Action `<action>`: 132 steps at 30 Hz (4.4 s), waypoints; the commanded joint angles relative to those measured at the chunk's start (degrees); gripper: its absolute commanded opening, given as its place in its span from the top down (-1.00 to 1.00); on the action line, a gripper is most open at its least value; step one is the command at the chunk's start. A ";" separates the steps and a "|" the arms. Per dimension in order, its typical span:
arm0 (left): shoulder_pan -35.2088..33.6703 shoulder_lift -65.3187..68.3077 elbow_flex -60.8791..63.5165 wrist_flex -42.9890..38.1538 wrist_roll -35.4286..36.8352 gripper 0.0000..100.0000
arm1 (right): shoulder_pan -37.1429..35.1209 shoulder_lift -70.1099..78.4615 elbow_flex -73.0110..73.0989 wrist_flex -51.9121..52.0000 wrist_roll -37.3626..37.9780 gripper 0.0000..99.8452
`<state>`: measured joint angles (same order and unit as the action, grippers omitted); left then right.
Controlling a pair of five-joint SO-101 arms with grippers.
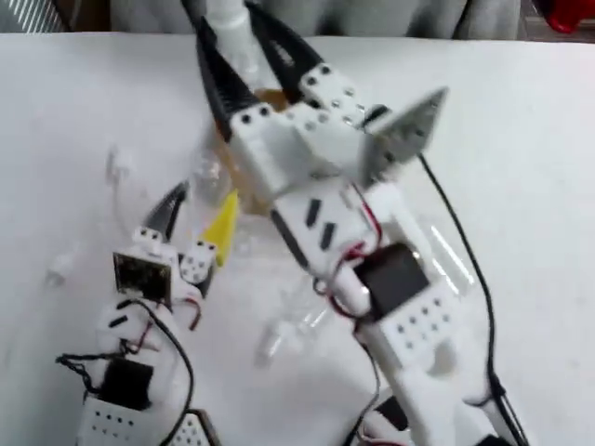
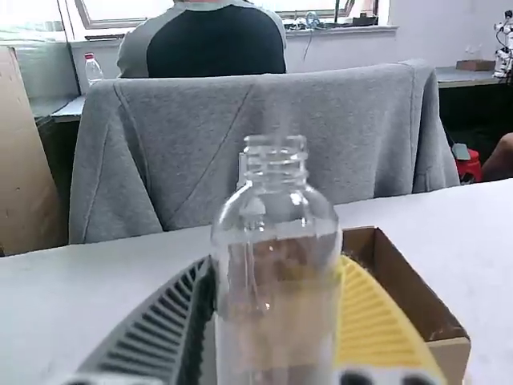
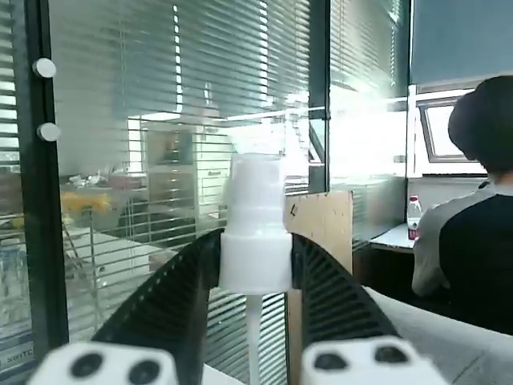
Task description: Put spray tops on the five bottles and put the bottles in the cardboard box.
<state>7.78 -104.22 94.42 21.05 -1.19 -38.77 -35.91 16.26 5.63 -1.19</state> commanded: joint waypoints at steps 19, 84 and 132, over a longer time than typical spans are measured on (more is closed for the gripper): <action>0.31 -0.31 0.97 -2.99 -1.05 0.89 | -0.31 12.18 -2.64 -12.09 0.26 0.97; -1.89 -0.31 0.97 -2.99 -0.53 0.89 | -3.65 -8.84 23.47 8.48 -14.77 0.97; -2.07 -0.31 1.23 -2.99 -0.53 0.89 | 0.31 -24.13 24.70 19.91 -11.43 0.98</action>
<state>6.29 -104.22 96.35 19.82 -1.71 -41.32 -59.38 43.96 25.32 -13.49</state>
